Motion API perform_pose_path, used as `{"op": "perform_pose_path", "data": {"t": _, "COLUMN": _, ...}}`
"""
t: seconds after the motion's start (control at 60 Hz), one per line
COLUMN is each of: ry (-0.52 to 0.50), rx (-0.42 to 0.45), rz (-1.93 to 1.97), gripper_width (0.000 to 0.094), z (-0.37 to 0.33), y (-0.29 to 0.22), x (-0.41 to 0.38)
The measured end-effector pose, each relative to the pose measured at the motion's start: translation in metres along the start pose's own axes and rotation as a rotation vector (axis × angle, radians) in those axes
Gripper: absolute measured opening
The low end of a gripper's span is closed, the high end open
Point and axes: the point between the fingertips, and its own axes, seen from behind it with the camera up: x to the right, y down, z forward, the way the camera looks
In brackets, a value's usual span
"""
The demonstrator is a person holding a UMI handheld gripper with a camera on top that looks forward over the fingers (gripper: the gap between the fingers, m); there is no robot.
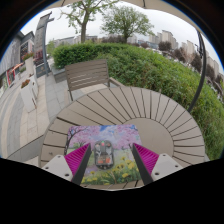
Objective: Arrange mouse
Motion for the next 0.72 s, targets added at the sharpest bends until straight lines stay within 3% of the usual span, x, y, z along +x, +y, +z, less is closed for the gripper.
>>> {"op": "perform_pose_path", "data": {"t": 0.167, "ry": -0.046, "rx": 0.003, "rz": -0.003, "gripper_width": 0.0847, "z": -0.109, "y": -0.023, "x": -0.003}}
{"op": "perform_pose_path", "data": {"t": 0.333, "ry": -0.010, "rx": -0.017, "rz": -0.039, "gripper_width": 0.0848, "z": -0.192, "y": -0.014, "x": 0.008}}
{"op": "perform_pose_path", "data": {"t": 0.717, "ry": 0.076, "rx": 0.011, "rz": -0.026, "gripper_width": 0.0852, "z": -0.224, "y": -0.008, "x": 0.047}}
